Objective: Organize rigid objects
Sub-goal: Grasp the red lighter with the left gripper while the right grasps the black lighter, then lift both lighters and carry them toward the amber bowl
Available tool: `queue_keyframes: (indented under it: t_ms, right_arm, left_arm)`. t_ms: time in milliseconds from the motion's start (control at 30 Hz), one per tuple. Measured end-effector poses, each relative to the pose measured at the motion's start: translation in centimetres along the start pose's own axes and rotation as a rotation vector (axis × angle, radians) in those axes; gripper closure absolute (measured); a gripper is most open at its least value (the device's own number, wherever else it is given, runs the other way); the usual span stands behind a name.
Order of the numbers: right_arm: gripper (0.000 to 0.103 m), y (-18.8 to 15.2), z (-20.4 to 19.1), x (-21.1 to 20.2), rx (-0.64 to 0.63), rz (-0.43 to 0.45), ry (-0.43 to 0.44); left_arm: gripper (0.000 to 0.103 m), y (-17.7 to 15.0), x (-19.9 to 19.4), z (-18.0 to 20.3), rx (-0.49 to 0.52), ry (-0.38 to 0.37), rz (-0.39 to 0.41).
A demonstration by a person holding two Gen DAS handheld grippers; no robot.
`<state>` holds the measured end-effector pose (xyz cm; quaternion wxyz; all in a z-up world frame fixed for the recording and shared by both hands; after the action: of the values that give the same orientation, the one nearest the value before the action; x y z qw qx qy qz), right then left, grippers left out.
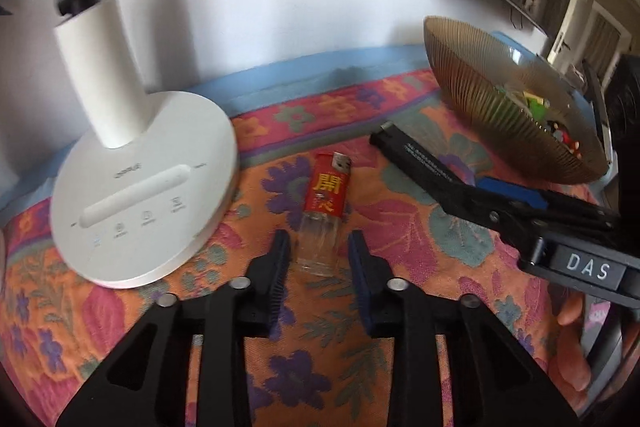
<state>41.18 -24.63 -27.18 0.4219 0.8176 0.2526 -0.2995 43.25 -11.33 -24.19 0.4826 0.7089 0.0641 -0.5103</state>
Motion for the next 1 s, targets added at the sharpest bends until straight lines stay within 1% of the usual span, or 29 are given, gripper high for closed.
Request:
queue_keyframes:
  t_ms: [33,133,200,233,300,333,367,400,467,533,600,667,733,767,833,933,1000]
  right_arm:
    - [0.046,0.1,-0.2,0.1,-0.012,0.001,-0.013]
    - [0.045,0.6,-1.4,1.2,-0.065,-0.002,-0.073]
    - [0.045,0.9,-2.2,1.9,-0.090,-0.009,-0.084]
    - [0.045,0.9,-2.5,2.3,-0.101,-0.016,-0.093]
    - [0.046,1.1,-2.8,2.5,-0.117,-0.014,-0.107]
    - [0.052,1.0,-2.9,2.5,-0.126,-0.016,-0.113]
    - [0.061,1.0,-2.8,2.5,-0.131,-0.014,-0.125]
    - [0.064,1.0,-2.7,2.4,-0.134,-0.015,-0.128]
    - [0.077,0.7,-2.6,2.1,-0.146,-0.021,-0.130]
    - [0.079,0.1,-2.2,1.4,-0.169,-0.028,-0.128]
    - [0.079,-1.1,-2.0,0.3,-0.202,-0.034,-0.115]
    - [0.079,-3.0,-1.6,-1.2,-0.225,-0.059,-0.082]
    - [0.079,-4.9,-1.4,-2.7,-0.246,-0.087,-0.055]
    - [0.079,-6.2,-1.5,-3.6,-0.269,-0.098,-0.042]
    - [0.079,-9.0,-1.2,-5.6,-0.325,-0.107,-0.038]
    - [0.079,-11.9,-0.8,-7.8,-0.370,-0.102,-0.036]
    - [0.079,-13.7,-0.4,-9.3,-0.382,-0.102,-0.018]
  left_arm:
    - [0.069,0.2,0.0,0.0,0.004,0.001,0.003]
    - [0.069,1.2,1.2,0.4,0.022,0.015,-0.014]
    - [0.069,1.5,1.3,0.5,0.040,0.033,-0.012]
    - [0.072,1.5,1.3,0.5,0.040,0.039,-0.014]
    - [0.075,1.3,1.1,0.6,0.048,0.042,-0.008]
    - [0.080,1.2,1.0,0.7,0.054,0.046,-0.006]
    - [0.083,1.1,0.9,0.8,0.057,0.049,-0.008]
    - [0.083,0.8,0.7,0.9,0.061,0.054,-0.009]
    - [0.083,0.0,0.0,1.2,0.071,0.065,-0.005]
    - [0.083,-0.7,-1.1,1.7,0.092,0.063,0.031]
    - [0.083,-1.7,-2.6,2.4,0.093,0.072,0.048]
    - [0.083,-3.3,-3.3,3.0,0.063,0.051,0.025]
    - [0.083,-5.1,-4.3,3.7,0.043,0.061,-0.001]
    - [0.083,-5.9,-5.0,4.3,0.036,0.052,-0.001]
    - [0.083,-7.6,-6.3,5.5,0.008,0.015,-0.004]
    - [0.083,-10.3,-8.3,6.9,-0.033,0.001,-0.006]
    - [0.083,-11.6,-9.4,7.8,-0.047,-0.003,-0.003]
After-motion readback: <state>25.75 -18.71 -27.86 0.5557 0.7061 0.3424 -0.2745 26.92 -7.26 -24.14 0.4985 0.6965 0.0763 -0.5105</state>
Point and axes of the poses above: each gripper's, at about its wrist camera, not at the fingertips, and x roughly the way its jaws point, z to its right, y to its top, the point moved 8 cm from there along x, roughly the way its jaws point, and after that the axes turned 9 degrees about x, right-handed, at the moved point
